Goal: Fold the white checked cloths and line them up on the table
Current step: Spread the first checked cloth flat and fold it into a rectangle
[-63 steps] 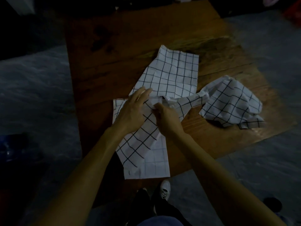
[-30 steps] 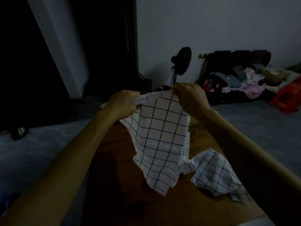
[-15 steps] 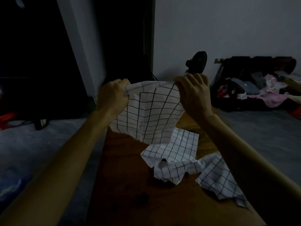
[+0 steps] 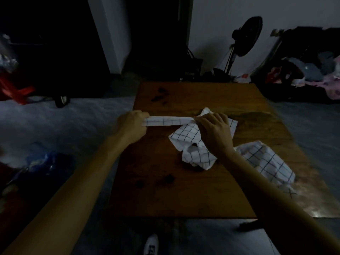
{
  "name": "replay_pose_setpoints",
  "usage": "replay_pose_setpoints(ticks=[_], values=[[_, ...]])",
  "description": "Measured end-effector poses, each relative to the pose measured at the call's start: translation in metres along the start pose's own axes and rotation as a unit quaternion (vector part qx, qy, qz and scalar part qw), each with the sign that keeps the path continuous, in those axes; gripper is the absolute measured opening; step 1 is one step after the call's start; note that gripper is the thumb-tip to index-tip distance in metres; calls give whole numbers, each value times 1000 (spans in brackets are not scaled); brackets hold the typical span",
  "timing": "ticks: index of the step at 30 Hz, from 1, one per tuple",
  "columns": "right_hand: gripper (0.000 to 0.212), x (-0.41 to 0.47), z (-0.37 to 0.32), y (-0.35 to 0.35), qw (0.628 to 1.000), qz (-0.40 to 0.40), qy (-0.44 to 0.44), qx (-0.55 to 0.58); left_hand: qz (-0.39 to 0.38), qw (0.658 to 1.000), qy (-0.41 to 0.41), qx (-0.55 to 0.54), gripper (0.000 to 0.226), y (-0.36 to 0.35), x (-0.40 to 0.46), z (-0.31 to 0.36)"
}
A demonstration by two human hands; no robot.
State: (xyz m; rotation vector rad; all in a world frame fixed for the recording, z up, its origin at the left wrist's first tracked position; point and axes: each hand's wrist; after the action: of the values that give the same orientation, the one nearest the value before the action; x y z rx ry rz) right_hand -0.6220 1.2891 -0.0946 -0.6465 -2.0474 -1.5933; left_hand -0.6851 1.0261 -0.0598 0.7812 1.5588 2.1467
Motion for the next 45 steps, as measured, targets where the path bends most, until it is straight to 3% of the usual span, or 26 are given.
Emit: replay_pose_setpoints(ticks=[4,9,20,27,35,43,45], values=[[14,-26,0,-12,999,-50,-19,-6,-45,997,20,-57,26,-21,-21,-5],[14,-46,4,-20,994,-94,-55,-8,-100,992,19,-71,21,-35,-36,-14],[23,-38,17,-56,985,-165,-53,-23,-162,985,56,0,14,-52,-33,-43],[36,9,22,-119,969,-237,-43,-62,-187,975,114,-38,11,-91,-6,-104],[32,65,23,-217,939,-317,-65,-117,-213,960,154,-93,32,-138,40,-177],[34,73,31,-288,920,-353,-85,-145,-232,944,185,-143,38,-183,61,-213],[35,72,33,-299,921,-350,-93,-143,-227,948,196,-110,34,-189,65,-213]])
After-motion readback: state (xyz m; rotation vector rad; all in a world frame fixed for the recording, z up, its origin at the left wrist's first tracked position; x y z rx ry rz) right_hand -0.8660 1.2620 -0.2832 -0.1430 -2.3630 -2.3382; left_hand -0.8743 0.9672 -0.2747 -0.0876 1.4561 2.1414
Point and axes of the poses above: each hand's wrist, its own x-axis towards the middle knuckle, its own y-axis out of the back of the hand, z = x × y, and after that the axes turned 15 degrees about -y, right-handed
